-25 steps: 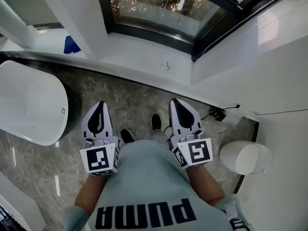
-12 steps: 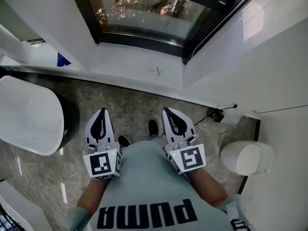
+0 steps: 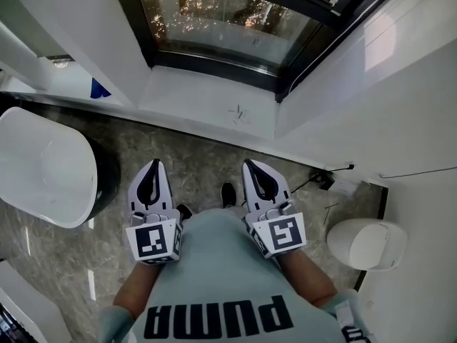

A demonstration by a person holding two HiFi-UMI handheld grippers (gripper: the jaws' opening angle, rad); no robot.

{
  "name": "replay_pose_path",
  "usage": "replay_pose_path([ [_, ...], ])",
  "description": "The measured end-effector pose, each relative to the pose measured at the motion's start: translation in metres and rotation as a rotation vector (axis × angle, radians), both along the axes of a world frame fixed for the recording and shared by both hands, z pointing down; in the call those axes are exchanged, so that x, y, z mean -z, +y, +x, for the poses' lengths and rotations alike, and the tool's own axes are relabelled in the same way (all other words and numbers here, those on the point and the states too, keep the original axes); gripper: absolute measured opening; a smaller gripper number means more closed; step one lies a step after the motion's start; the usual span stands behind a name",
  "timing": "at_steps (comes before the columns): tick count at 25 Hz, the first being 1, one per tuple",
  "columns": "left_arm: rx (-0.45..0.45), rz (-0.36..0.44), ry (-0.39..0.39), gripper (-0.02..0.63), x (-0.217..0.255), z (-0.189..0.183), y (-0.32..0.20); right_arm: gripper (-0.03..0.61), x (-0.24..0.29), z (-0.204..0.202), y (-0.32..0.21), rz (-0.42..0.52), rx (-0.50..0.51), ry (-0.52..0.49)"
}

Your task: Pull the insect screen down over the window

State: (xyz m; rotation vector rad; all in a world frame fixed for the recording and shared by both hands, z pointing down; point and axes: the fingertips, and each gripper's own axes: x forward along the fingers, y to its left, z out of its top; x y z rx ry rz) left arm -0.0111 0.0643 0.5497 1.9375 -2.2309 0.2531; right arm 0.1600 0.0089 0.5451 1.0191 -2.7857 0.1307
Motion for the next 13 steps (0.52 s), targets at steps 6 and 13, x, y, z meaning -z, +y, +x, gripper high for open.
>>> replay_pose_path([
  [6, 0.000, 0.006, -0.005, 0.013, 0.003, -0.008, 0.004, 0.003, 0.001, -0.006, 0.003, -0.004, -0.009, -0.012],
  [13, -0.006, 0.000, -0.004, 0.014, 0.002, -0.011, 0.009, 0.003, 0.000, -0.011, 0.008, -0.010, -0.006, -0.008],
])
